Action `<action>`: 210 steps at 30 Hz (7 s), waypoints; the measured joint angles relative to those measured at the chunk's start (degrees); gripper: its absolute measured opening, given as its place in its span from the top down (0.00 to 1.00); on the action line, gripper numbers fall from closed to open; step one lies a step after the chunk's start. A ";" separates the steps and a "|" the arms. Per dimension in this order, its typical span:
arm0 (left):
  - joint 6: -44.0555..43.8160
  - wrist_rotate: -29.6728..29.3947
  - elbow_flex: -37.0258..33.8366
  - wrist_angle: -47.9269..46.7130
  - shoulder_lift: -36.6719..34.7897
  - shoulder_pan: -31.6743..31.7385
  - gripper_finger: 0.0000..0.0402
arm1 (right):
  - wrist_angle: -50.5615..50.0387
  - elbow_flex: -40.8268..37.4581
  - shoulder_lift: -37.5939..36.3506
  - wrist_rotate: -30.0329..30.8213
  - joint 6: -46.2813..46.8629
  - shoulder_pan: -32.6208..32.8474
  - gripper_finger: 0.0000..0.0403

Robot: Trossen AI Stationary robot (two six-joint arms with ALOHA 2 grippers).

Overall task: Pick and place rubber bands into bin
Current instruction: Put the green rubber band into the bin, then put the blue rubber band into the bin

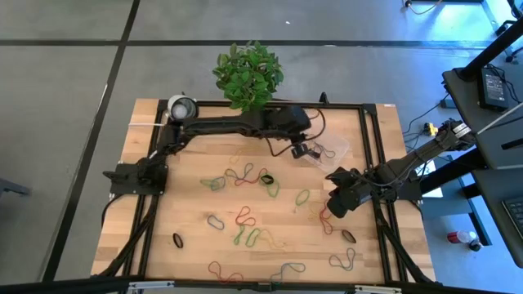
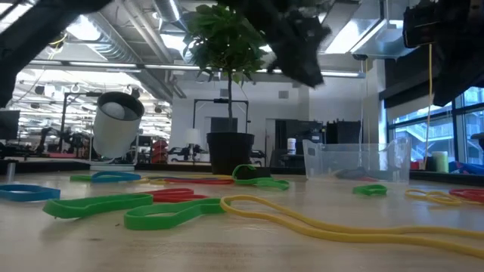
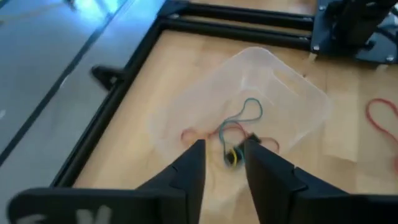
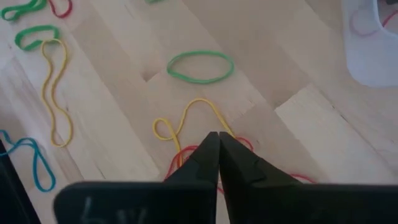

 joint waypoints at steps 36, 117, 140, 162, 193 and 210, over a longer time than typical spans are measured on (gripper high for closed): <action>-25.65 -8.80 -71.43 0.62 -63.34 -26.82 1.00 | -17.86 26.15 18.89 6.33 5.08 -6.82 1.00; -22.63 -18.54 -84.48 5.89 -86.37 -27.97 0.99 | -13.20 7.76 14.91 6.74 -18.42 -46.40 0.86; -13.79 -17.52 -84.46 10.49 -80.98 -27.97 0.98 | 3.39 12.92 4.15 -2.47 -26.82 -36.38 0.96; -23.25 -1.85 -84.46 9.48 -63.84 -14.51 0.68 | 3.77 12.92 6.78 -3.26 -18.95 -19.98 0.99; -13.05 6.79 -84.43 14.04 -43.45 -8.14 0.76 | 4.01 12.87 6.78 -3.15 -19.08 -20.00 0.97; -10.61 8.99 -80.89 10.24 -44.48 -8.17 0.99 | 4.10 12.87 6.78 -3.17 -19.18 -20.12 0.97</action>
